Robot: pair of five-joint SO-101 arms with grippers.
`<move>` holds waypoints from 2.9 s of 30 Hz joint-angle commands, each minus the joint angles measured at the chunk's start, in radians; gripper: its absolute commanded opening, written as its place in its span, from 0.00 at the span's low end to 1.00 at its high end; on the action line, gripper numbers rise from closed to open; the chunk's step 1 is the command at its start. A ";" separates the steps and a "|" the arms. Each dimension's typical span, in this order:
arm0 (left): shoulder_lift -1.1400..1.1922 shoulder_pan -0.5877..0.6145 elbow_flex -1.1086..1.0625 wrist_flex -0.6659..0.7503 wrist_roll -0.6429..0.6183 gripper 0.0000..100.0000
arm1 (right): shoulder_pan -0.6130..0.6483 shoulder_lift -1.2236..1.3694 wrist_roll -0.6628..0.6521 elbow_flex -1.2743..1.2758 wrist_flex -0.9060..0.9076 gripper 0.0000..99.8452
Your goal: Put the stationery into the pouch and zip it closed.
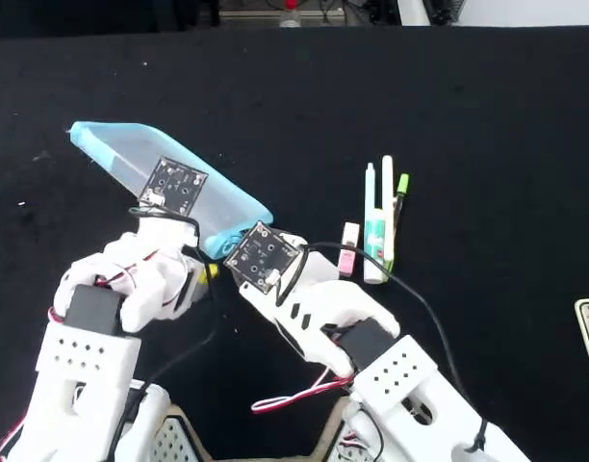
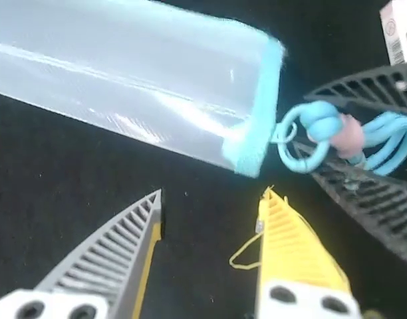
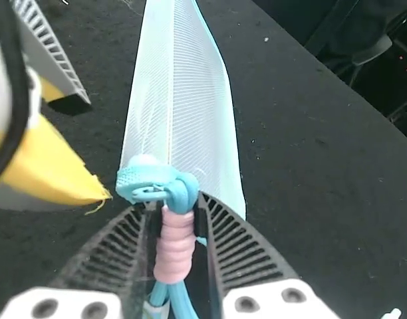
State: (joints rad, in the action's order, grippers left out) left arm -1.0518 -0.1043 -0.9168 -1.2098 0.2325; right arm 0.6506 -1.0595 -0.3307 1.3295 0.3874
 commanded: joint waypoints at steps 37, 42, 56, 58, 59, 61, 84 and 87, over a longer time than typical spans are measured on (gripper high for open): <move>-0.006 -0.064 0.004 0.092 -0.120 0.24 | -0.012 0.004 -0.005 -0.044 -0.026 0.01; -0.012 0.004 -0.059 0.193 -0.120 0.24 | -0.011 0.004 -0.005 -0.044 -0.025 0.01; -0.014 0.004 -0.105 0.269 -0.123 0.23 | -0.011 0.004 -0.006 -0.036 -0.025 0.01; -0.014 0.013 -0.105 0.270 -0.149 0.23 | -0.012 0.002 -0.011 -0.024 -0.025 0.01; -0.014 0.015 -0.104 0.272 -0.163 0.23 | -0.012 0.002 -0.012 -0.022 -0.025 0.01; -0.014 0.015 -0.108 0.292 -0.180 0.23 | -0.012 0.002 -0.012 -0.019 -0.025 0.01; -0.055 0.005 -0.131 0.353 -0.239 0.24 | -0.012 0.002 -0.012 -0.007 -0.025 0.01; -0.135 0.005 -0.137 0.316 -0.236 0.24 | -0.012 0.002 -0.012 -0.007 -0.025 0.01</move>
State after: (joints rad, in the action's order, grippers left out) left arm -1.0917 -0.1028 -1.0549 -0.8738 0.0054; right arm 0.6460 -1.0595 -0.3291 1.3295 0.3859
